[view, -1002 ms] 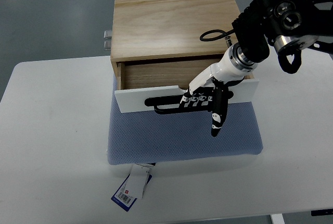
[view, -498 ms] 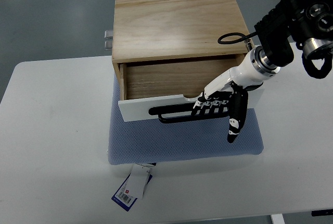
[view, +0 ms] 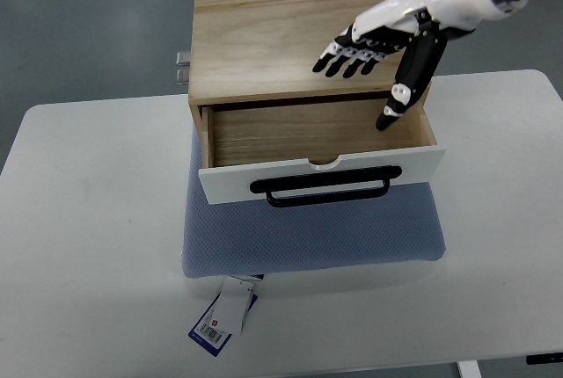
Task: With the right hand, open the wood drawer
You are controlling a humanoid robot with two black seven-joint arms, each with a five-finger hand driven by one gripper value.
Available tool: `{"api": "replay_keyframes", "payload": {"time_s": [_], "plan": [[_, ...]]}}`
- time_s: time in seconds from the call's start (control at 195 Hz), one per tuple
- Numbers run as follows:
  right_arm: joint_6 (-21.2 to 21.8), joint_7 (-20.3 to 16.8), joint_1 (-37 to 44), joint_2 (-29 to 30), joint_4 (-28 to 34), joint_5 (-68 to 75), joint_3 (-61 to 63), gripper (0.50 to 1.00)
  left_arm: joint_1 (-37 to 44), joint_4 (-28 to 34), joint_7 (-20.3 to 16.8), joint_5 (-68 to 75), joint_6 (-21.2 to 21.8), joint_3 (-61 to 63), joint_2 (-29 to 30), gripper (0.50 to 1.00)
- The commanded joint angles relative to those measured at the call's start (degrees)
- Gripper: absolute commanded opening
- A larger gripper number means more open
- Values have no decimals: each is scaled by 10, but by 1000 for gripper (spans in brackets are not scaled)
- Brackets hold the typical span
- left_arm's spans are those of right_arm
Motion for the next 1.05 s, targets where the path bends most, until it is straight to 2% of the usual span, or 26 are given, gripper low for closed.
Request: {"api": "replay_keyframes", "payload": {"time_s": [0.0,0.067,0.072,0.144,0.164,0.185,0.206,0.262,0.272,0.329,0.339,0.396,0.447,0.524,0.668,0.863,1.048], "plan": [[0,0,-55,6,-112,-5,76,944,0,0,0,0,0,0,0,1000],[0,0,-61,8,-123,-5,84,942,0,0,0,0,0,0,0,1000],[-1,11,-104,14,-173,-6,124,942,0,0,0,0,0,0,0,1000],[-41,62,-157,27,-235,-6,177,942,0,0,0,0,0,0,0,1000],[-57,83,-174,34,-256,-6,196,942,0,0,0,0,0,0,0,1000],[-82,120,-198,44,-288,-2,223,942,0,-1,0,1,0,0,0,1000],[-91,132,-204,48,-298,0,233,942,0,0,0,0,0,0,0,1000],[-131,209,-253,70,-353,4,286,942,0,-1,0,1,0,0,0,1000],[-131,209,-253,70,-353,4,286,942,0,-1,0,1,0,0,0,1000],[-156,280,-302,97,-395,6,336,944,0,-2,0,1,0,0,0,1000],[-156,280,-303,97,-395,6,336,944,0,-2,0,1,0,0,0,1000],[-165,345,-352,128,-432,22,384,942,0,-2,0,1,1,0,0,1000],[-168,386,-389,156,-462,44,417,942,0,-2,0,1,2,0,0,1000],[-166,414,-428,192,-493,80,453,942,0,-2,0,1,3,0,0,1000],[-163,419,-484,241,-528,172,496,944,0,-2,1,1,3,0,0,1000],[-161,443,-519,274,-530,254,512,944,0,-2,1,1,4,0,0,1000],[-162,443,-535,291,-530,268,515,944,0,-3,1,1,6,0,0,1000]]}}
